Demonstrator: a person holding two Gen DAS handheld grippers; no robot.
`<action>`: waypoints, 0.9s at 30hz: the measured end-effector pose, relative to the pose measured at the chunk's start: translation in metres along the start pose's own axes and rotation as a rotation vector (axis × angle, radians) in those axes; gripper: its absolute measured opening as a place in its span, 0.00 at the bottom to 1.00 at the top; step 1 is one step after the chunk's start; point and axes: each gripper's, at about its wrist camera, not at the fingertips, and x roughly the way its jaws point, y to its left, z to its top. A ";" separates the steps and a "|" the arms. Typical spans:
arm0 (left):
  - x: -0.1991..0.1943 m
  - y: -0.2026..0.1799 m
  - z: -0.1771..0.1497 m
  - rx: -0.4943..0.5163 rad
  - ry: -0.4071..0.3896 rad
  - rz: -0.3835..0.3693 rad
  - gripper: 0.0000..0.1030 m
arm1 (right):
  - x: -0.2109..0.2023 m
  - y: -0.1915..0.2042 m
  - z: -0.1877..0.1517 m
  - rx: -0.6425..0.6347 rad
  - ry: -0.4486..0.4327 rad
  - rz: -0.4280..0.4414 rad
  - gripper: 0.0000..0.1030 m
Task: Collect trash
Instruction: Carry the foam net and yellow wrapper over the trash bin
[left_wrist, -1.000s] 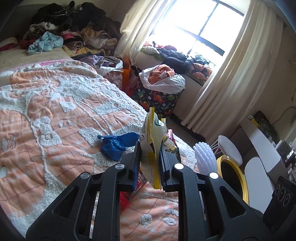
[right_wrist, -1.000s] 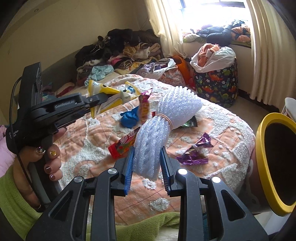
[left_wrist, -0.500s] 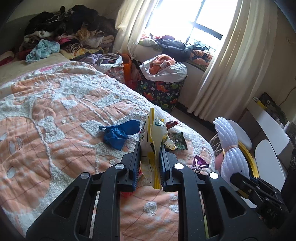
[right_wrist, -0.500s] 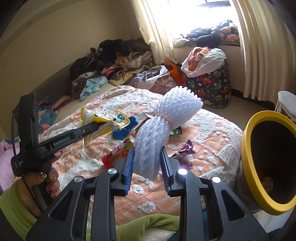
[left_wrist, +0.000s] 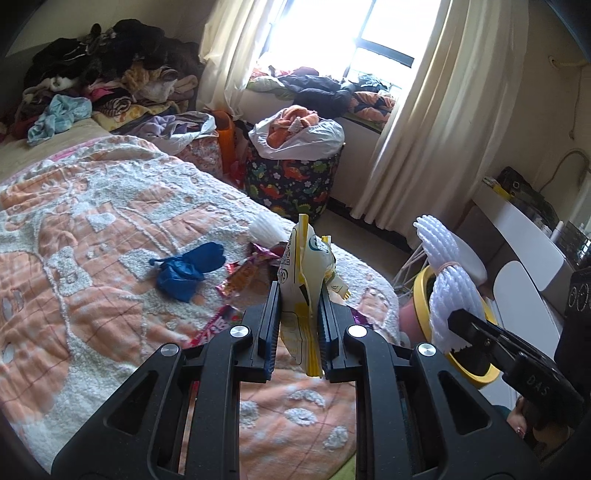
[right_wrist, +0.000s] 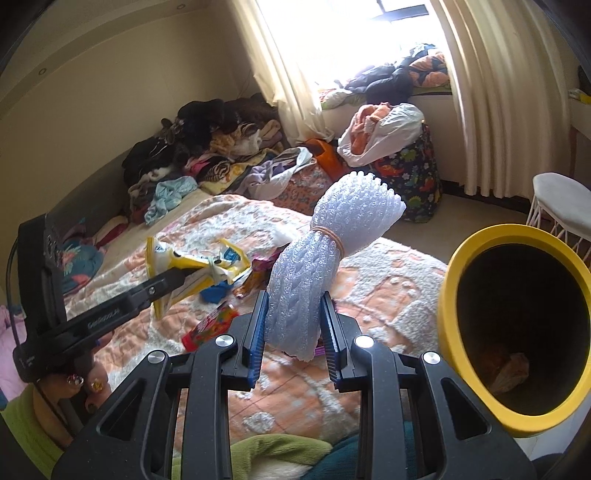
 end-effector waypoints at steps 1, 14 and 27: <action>0.001 -0.003 0.000 0.005 0.003 -0.005 0.12 | -0.001 -0.003 0.001 0.005 -0.003 -0.003 0.25; 0.009 -0.041 -0.006 0.066 0.026 -0.055 0.12 | -0.010 -0.030 0.007 0.049 -0.034 -0.056 0.25; 0.020 -0.077 -0.007 0.129 0.038 -0.117 0.12 | -0.021 -0.069 0.015 0.123 -0.064 -0.113 0.25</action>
